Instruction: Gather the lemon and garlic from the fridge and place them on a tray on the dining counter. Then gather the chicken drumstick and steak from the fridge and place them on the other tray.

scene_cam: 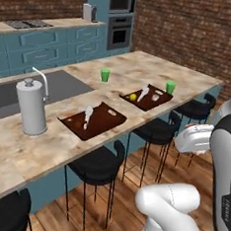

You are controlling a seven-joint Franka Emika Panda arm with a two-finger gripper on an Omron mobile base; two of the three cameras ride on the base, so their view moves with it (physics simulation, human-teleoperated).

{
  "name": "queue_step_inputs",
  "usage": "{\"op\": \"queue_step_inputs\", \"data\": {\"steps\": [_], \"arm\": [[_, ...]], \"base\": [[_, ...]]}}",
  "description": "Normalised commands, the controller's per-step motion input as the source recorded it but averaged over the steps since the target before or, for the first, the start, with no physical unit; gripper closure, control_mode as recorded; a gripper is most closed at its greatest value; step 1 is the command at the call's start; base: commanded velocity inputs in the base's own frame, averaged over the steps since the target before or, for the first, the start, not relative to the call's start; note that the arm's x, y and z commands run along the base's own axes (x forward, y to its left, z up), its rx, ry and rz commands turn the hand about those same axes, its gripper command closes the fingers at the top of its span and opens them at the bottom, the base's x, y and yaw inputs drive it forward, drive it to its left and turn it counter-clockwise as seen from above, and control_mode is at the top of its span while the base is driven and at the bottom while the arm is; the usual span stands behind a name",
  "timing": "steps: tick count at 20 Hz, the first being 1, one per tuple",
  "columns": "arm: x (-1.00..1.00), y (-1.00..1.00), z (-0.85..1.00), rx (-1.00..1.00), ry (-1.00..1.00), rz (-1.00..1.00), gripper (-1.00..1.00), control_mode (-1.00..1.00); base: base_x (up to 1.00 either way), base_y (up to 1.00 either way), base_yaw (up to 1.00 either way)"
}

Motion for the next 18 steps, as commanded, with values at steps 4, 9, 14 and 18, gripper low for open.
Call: {"op": "queue_step_inputs", "data": {"steps": [4,9,14,18], "arm": [[0.0,0.0,0.0,0.0,0.0,0.0,1.0,1.0],[0.0,0.0,0.0,0.0,0.0,0.0,1.0,1.0],[0.0,0.0,0.0,0.0,0.0,0.0,1.0,1.0],[0.0,0.0,0.0,0.0,0.0,0.0,1.0,1.0]], "base": [[0.6,-0.39,0.42],[0.46,-0.22,0.42],[0.45,-0.26,0.41],[0.71,-0.48,0.38]]}}
